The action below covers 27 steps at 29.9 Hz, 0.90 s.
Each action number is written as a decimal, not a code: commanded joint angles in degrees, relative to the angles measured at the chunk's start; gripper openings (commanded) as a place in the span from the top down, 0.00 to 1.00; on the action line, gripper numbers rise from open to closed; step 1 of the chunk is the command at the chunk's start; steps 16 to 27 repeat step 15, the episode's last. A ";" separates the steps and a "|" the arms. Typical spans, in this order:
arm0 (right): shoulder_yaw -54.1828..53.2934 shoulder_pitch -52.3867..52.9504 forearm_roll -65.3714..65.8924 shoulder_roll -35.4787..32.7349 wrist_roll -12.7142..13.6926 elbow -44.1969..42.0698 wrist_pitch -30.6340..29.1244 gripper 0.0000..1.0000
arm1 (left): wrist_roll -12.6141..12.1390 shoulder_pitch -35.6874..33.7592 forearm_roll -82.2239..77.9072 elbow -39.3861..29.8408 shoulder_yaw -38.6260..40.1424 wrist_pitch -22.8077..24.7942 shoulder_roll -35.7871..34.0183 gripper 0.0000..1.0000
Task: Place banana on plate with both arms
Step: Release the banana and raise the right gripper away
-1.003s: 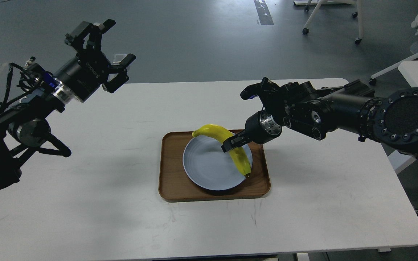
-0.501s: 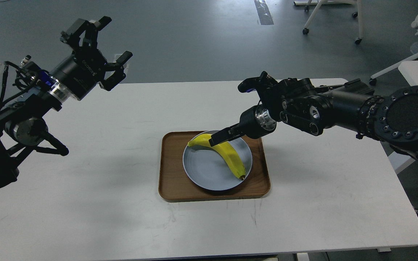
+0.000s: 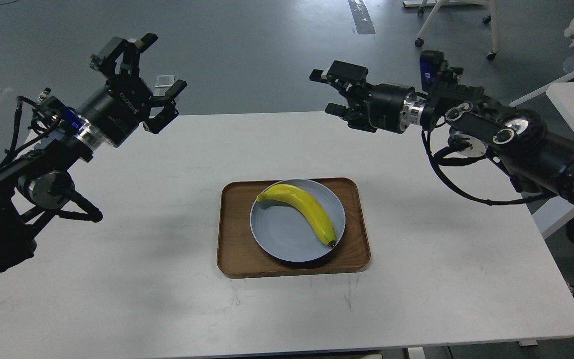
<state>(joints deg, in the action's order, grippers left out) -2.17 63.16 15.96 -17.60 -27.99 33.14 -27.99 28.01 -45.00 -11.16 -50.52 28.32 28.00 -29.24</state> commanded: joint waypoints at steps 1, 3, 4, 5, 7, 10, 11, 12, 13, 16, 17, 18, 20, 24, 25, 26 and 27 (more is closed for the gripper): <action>-11.16 -8.38 -2.42 -0.68 -0.01 -1.57 -0.01 0.01 | -0.01 2.37 0.00 2.08 2.70 0.00 3.04 0.02; -14.61 -10.51 -2.42 -0.50 -0.01 -2.72 -0.01 0.01 | -0.01 3.34 0.00 3.85 4.02 0.00 5.24 0.02; -15.66 -10.95 -2.42 -0.50 -0.01 -3.16 -0.01 0.01 | -0.01 3.86 0.00 4.98 4.63 0.00 6.73 0.02; -15.93 -11.04 -2.42 -0.59 -0.01 -3.25 -0.01 0.01 | -0.01 4.04 0.00 5.60 4.90 0.00 7.53 0.02; -16.37 -11.05 -2.42 -0.68 -0.01 -3.43 -0.01 0.01 | -0.01 4.39 0.09 7.62 5.87 0.00 9.89 0.02; -16.64 -11.13 -2.51 -0.77 -0.01 -4.65 -0.01 0.01 | -0.01 4.66 0.00 12.01 6.75 0.00 13.50 0.02; -16.64 -11.13 -2.51 -0.77 -0.01 -4.92 -0.01 0.01 | -0.01 4.66 0.00 12.90 6.75 0.00 14.12 0.02; -16.81 -11.22 -2.51 -0.77 -0.01 -5.18 -0.01 0.01 | -0.01 4.66 0.09 13.78 6.75 0.00 14.65 0.02; -17.25 -11.22 -2.51 -0.77 -0.01 -5.36 -0.01 0.01 | -0.01 4.66 0.09 14.91 7.01 0.00 15.61 0.02; -17.61 -11.22 -2.51 -0.77 -0.01 -5.36 -0.01 0.01 | -0.01 4.75 0.09 15.45 7.54 0.00 16.40 0.02; -17.61 -11.22 -2.51 -0.77 -0.01 -5.36 -0.01 0.01 | -0.01 4.75 0.09 15.45 7.54 0.00 16.40 0.02; -17.61 -11.22 -2.51 -0.77 -0.01 -5.36 -0.01 0.01 | -0.01 4.75 0.09 15.45 7.54 0.00 16.40 0.02; -17.61 -11.22 -2.51 -0.77 -0.01 -5.36 -0.01 0.01 | -0.01 4.75 0.09 15.45 7.54 0.00 16.40 0.02; -17.61 -11.22 -2.51 -0.77 -0.01 -5.36 -0.01 0.01 | -0.01 4.75 0.09 15.45 7.54 0.00 16.40 0.02; -17.61 -11.22 -2.51 -0.77 -0.01 -5.36 -0.01 0.01 | -0.01 4.75 0.09 15.45 7.54 0.00 16.40 0.02; -17.61 -11.22 -2.51 -0.77 -0.01 -5.36 -0.01 0.01 | -0.01 4.75 0.09 15.45 7.54 0.00 16.40 0.02; -17.61 -11.22 -2.51 -0.77 -0.01 -5.36 -0.01 0.01 | -0.01 4.75 0.09 15.45 7.54 0.00 16.40 0.02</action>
